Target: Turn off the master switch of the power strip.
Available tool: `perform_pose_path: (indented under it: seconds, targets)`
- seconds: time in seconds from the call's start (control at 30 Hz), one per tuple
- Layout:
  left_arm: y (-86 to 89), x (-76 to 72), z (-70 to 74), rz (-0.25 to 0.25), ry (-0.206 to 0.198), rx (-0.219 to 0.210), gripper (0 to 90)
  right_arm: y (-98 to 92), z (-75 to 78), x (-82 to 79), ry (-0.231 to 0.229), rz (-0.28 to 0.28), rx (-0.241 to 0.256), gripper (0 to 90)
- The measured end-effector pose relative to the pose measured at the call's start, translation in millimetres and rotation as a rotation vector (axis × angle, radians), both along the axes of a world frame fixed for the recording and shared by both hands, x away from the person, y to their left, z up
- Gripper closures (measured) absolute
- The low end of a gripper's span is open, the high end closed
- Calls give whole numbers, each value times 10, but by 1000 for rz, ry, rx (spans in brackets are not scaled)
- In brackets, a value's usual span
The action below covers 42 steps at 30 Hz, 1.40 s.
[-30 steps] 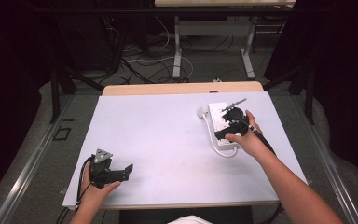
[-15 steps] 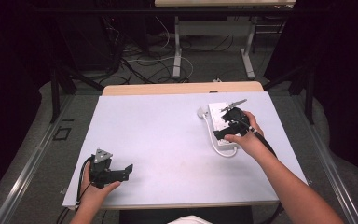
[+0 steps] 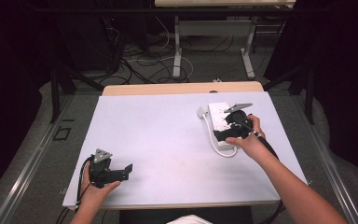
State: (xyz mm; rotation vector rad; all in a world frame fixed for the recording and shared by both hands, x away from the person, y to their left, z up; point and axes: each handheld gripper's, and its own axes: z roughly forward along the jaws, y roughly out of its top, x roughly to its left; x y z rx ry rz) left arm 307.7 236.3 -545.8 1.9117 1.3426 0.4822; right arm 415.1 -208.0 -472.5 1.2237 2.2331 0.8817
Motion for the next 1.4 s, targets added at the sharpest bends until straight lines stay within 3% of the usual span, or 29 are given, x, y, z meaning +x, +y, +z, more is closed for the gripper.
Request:
perform_pose_path:
  seconds: [0.3, 0.4, 0.67, 1.17, 1.4]
  targets:
    - [3, 9, 7, -14, 15, 11, 16, -96, -46, -125, -37, 9, 41, 0]
    - [-13, -2, 6, -10, 1, -7, 16, -144, -70, -183, -50, 6, 47, 0]
    - [-13, -33, 26, -18, -10, -7, 16, -274, -86, -323, -86, -25, 83, 0]
    - [-1, -37, 49, -11, -16, -4, 22, -460, -193, -669, -131, -26, 93, 0]
    - [7, -36, 44, -4, -16, -9, 22, -540, -250, -801, -147, -59, 144, 0]
